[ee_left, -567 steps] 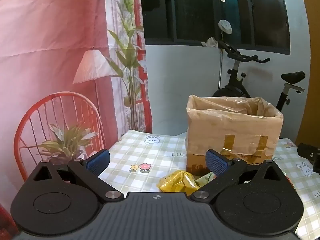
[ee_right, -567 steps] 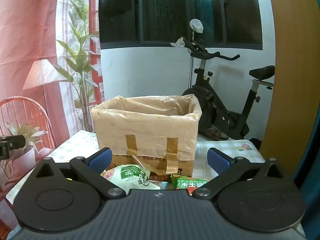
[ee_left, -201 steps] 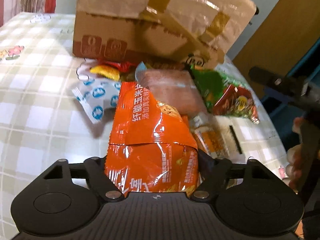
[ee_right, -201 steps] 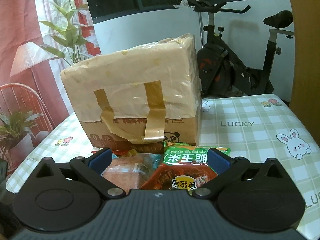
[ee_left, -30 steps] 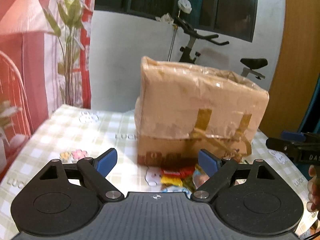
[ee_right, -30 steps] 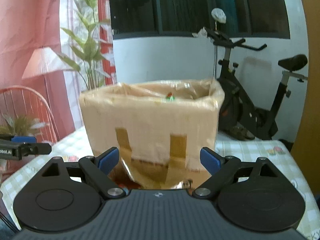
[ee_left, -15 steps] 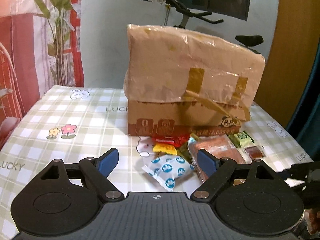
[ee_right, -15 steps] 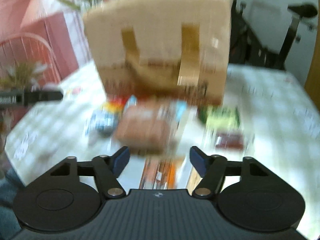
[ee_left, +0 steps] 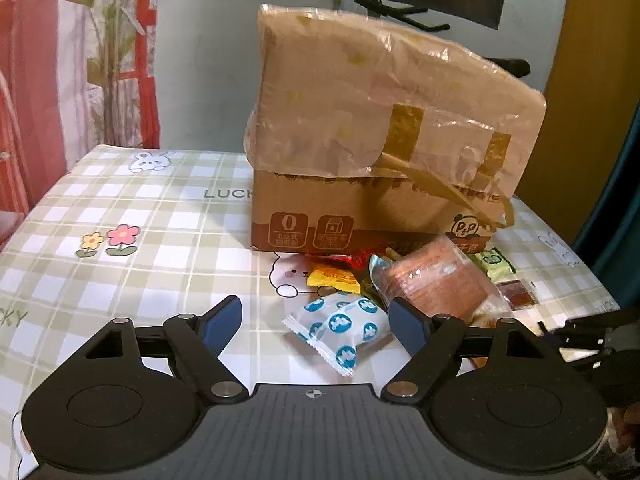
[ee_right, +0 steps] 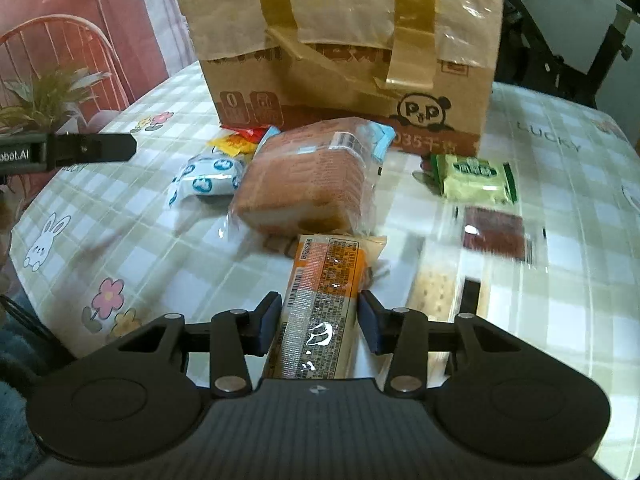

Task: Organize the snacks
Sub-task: 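Grasp the long orange-labelled snack bar with the right gripper while the left gripper approaches the blue-white packet, then close the left gripper on the blue-white packet and lift it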

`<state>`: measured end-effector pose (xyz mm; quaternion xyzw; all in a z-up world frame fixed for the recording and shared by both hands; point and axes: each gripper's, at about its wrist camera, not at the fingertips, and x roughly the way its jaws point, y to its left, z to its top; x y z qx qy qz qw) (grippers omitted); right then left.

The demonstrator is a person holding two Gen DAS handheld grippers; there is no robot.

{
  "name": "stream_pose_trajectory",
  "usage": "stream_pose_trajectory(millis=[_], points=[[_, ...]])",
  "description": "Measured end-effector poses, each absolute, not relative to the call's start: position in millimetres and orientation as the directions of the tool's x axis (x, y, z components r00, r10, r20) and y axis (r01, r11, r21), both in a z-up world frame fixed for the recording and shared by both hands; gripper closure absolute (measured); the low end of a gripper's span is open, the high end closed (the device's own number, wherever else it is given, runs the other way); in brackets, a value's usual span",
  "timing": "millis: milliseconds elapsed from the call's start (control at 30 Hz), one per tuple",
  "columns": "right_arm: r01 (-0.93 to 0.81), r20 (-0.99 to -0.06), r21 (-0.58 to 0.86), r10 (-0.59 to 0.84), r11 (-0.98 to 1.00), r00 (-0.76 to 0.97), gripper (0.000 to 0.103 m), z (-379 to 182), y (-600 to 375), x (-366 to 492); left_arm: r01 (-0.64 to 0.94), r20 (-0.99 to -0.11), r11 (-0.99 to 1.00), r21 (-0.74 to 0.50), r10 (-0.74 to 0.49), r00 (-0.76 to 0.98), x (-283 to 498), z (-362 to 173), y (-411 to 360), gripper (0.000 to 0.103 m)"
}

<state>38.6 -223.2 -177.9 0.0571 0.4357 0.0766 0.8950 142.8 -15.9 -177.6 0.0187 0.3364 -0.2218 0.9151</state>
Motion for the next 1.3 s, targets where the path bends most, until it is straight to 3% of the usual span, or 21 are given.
stream_pose_trajectory(millis=[467, 600, 1033, 1300], points=[[-0.078, -0.758, 0.168, 0.179, 0.983, 0.627, 0.062, -183.3, -230.2, 57.8, 0.459, -0.649, 0.865, -0.202, -0.470, 0.598, 202.4, -217.5, -33.2, 0.022], [-0.075, -0.756, 0.174, 0.182, 0.982, 0.629, 0.062, -183.2, -230.1, 57.3, 0.481, -0.667, 0.848, -0.222, -0.492, 0.560, 194.4, -223.4, -31.6, 0.031], [-0.060, -0.750, 0.192, 0.186, 0.980, 0.635, 0.062, -184.4, -231.4, 56.5, 0.521, -0.661, 0.804, -0.286, -0.559, 0.500, 159.0, -219.1, -11.8, 0.031], [-0.058, -0.748, 0.201, 0.191, 0.978, 0.635, 0.062, -184.8, -232.2, 56.6, 0.555, -0.659, 0.801, -0.225, -0.545, 0.518, 163.7, -215.4, -22.2, 0.027]])
